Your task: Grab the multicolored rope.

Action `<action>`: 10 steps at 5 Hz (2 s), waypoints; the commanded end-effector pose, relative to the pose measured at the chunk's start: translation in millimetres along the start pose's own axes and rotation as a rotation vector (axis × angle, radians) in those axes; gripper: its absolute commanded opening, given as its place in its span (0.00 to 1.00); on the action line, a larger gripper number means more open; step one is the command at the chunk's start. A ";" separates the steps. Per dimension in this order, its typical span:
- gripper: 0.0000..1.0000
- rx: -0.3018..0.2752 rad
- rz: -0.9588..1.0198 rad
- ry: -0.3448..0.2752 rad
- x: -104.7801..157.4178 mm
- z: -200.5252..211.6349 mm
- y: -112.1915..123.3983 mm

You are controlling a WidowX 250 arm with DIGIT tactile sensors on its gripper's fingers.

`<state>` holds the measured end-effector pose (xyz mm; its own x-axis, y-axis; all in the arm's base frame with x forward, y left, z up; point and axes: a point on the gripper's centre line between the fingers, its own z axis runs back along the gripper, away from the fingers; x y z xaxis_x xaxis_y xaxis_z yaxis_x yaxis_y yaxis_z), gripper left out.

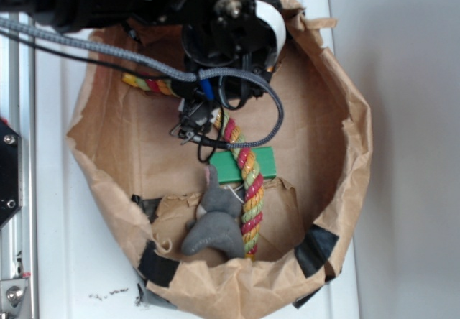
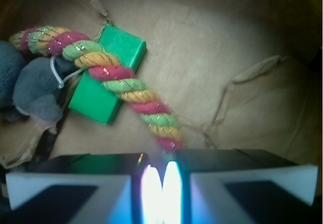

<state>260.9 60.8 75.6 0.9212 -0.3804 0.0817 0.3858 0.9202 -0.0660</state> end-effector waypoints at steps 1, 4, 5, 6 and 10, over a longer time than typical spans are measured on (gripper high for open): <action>1.00 0.098 -0.023 -0.086 1.4 -5.6 11.1; 1.00 0.163 -0.021 -0.080 10.6 -46.2 15.4; 1.00 0.188 -0.013 -0.083 12.7 -65.3 20.4; 1.00 0.197 -0.005 -0.095 13.2 -70.4 22.9; 0.00 0.183 0.024 -0.071 15.4 -65.4 23.2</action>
<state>284.6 68.7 13.9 0.9159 -0.3656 0.1657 0.3494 0.9294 0.1193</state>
